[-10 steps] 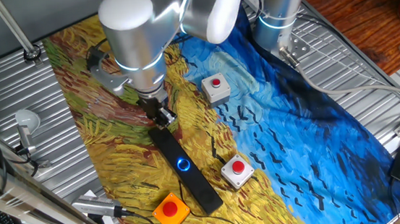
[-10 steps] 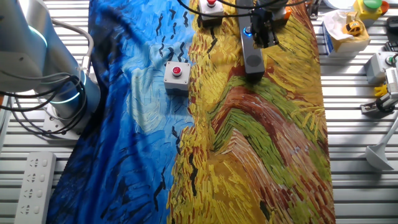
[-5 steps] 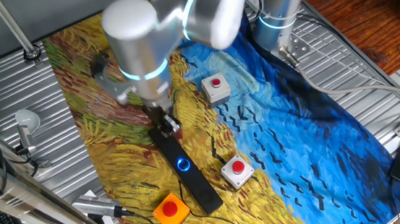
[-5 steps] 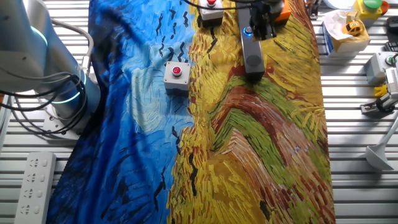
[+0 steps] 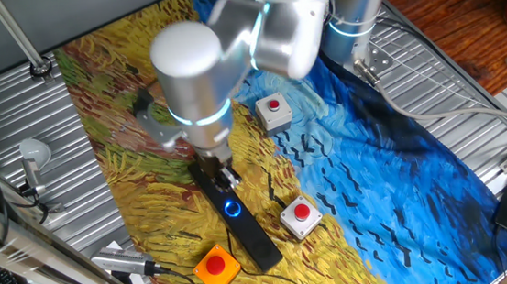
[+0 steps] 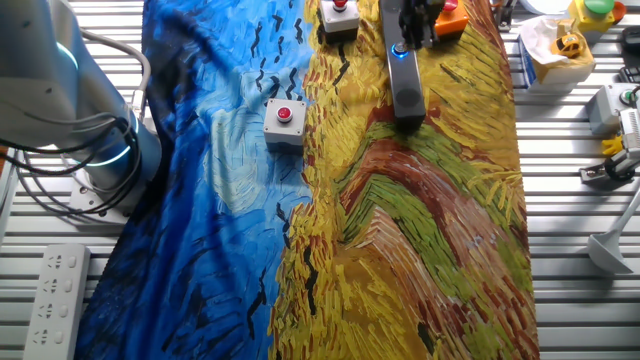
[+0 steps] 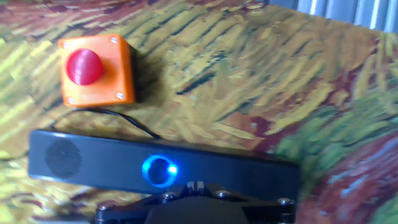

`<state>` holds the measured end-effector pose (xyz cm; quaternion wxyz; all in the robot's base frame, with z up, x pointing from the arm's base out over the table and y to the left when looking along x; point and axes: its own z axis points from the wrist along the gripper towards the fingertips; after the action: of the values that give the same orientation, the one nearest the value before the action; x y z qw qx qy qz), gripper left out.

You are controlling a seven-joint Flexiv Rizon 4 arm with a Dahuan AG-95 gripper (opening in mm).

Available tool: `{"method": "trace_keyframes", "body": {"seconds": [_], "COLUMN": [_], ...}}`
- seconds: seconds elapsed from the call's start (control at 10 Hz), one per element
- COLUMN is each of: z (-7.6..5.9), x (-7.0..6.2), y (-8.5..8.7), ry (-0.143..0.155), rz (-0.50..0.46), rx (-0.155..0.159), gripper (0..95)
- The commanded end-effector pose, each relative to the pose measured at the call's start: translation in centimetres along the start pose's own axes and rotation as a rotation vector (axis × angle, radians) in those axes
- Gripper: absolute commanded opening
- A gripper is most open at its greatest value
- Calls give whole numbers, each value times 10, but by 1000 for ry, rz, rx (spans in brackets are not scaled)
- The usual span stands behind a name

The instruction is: Turn the knob to decrease the volume of the speaker

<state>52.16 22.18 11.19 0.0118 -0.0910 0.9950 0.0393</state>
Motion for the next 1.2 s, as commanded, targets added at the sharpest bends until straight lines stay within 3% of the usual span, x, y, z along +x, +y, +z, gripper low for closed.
{"method": "trace_keyframes", "body": {"seconds": [0.1,0.4,0.6,0.9,1.2], "z": [0,0,0,4,7], "x": [0,0,0,-3,-5], "y": [0,0,0,8,14], "ry": [-3,-11,-10,-16,-18], "rz": [-36,-88,-73,-40,-24], "rx": [4,2,-6,-8,-6], "gripper": [0,0,0,570,570]}}
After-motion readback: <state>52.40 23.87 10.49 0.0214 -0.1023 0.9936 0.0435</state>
